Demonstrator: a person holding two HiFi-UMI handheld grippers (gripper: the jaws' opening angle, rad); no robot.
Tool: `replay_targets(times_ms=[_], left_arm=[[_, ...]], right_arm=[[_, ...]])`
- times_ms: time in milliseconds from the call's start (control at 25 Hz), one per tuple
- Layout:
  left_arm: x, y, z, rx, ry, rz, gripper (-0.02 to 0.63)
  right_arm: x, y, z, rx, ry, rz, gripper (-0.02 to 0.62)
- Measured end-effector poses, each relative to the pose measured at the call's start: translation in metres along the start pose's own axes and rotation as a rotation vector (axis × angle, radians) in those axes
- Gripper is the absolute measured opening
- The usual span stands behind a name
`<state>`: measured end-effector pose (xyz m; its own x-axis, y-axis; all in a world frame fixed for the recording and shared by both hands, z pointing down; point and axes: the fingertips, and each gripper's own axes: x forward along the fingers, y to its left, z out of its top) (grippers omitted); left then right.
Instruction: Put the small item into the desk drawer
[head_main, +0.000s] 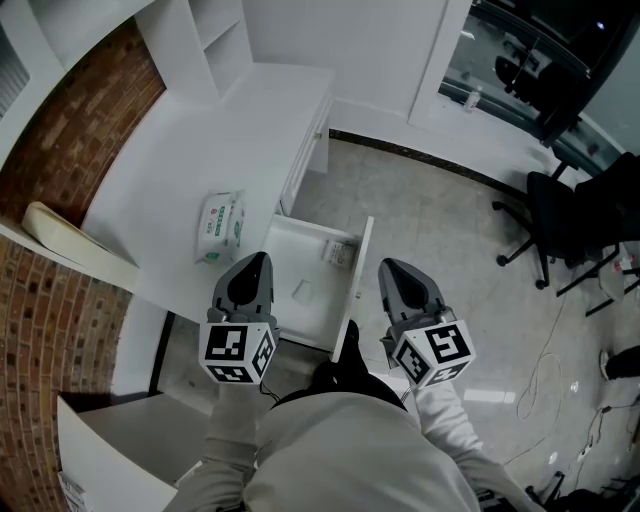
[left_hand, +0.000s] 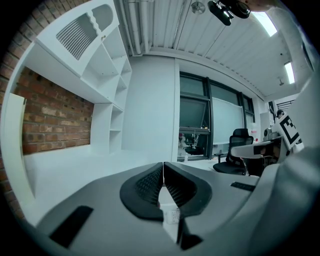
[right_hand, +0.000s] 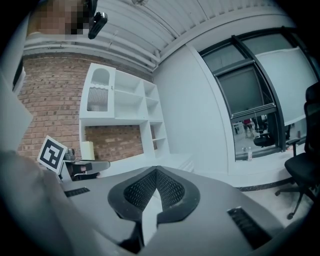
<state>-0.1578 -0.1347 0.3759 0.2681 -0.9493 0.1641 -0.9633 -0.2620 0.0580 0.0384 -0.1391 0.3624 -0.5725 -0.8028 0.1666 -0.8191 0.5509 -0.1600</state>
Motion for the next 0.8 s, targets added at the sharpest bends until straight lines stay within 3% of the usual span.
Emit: replay_targets(times_ms=[800], left_arm=[[-0.0038, -0.0035, -0.0020, -0.006, -0.001, -0.018, 0.021]], right_arm=[[-0.0040, -0.0059, -0.0053, -0.019, 0.009, -0.028, 0.026]])
